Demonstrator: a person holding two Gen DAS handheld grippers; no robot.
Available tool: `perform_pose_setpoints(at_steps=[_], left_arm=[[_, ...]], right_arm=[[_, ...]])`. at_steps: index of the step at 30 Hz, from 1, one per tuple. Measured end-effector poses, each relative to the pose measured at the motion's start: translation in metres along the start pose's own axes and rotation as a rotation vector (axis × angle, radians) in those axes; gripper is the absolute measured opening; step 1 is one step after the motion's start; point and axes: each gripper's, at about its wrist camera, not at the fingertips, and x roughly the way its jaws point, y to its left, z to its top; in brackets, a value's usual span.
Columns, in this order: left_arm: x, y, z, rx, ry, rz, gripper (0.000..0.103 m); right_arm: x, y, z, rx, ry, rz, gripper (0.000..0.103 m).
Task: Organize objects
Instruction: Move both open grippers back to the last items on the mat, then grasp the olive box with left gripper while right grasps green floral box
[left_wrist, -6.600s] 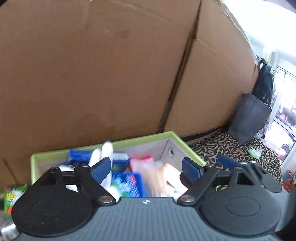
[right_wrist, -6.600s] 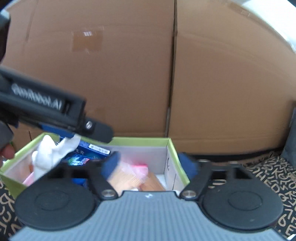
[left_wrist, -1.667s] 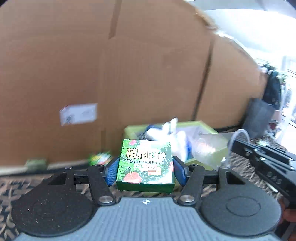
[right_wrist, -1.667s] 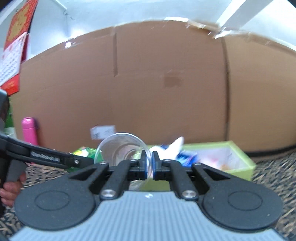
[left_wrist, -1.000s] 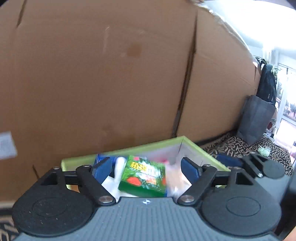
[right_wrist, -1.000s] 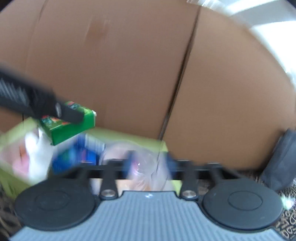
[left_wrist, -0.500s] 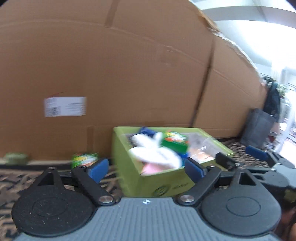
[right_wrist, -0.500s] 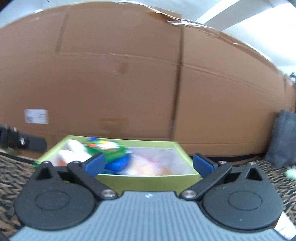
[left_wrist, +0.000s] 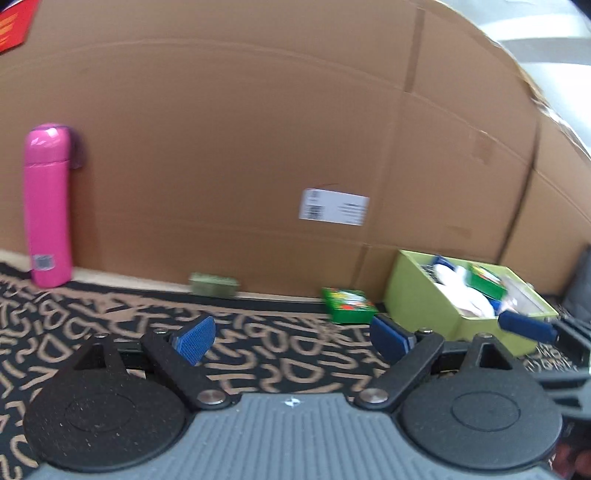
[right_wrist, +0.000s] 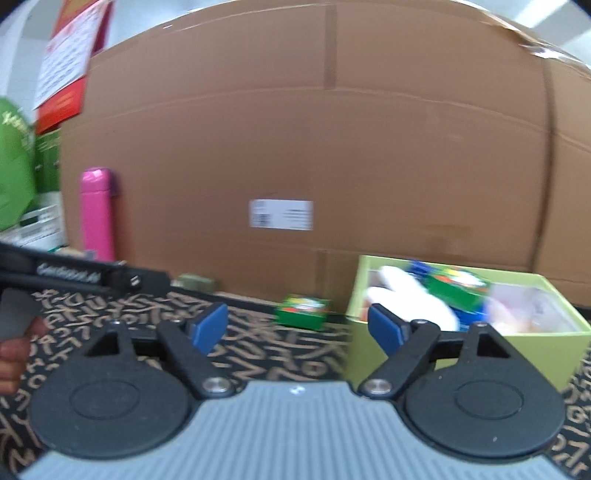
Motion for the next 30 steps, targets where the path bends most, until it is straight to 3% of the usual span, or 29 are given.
perform_pose_setpoints(at_steps=[5, 9, 11, 17, 24, 30], left_arm=[[0.014, 0.036, -0.006, -0.134, 0.032, 0.043, 0.094], [0.034, 0.054, -0.003, -0.178, 0.086, 0.046, 0.094], [0.049, 0.056, 0.006, -0.165, 0.096, 0.043, 0.094], [0.109, 0.052, 0.026, -0.099, 0.114, 0.096, 0.094], [0.165, 0.051, 0.029, -0.047, 0.159, 0.152, 0.094], [0.192, 0.062, 0.025, -0.035, 0.180, 0.166, 0.094]], right_arm=[[0.040, 0.034, 0.000, -0.030, 0.070, 0.038, 0.080], [0.083, 0.049, -0.001, -0.027, 0.110, 0.039, 0.084], [0.108, 0.049, -0.001, -0.024, 0.133, -0.002, 0.092], [0.154, 0.031, 0.000, 0.024, 0.209, -0.174, 0.096], [0.191, 0.019, -0.008, 0.108, 0.281, -0.268, 0.096], [0.219, -0.010, -0.008, 0.245, 0.340, -0.250, 0.093]])
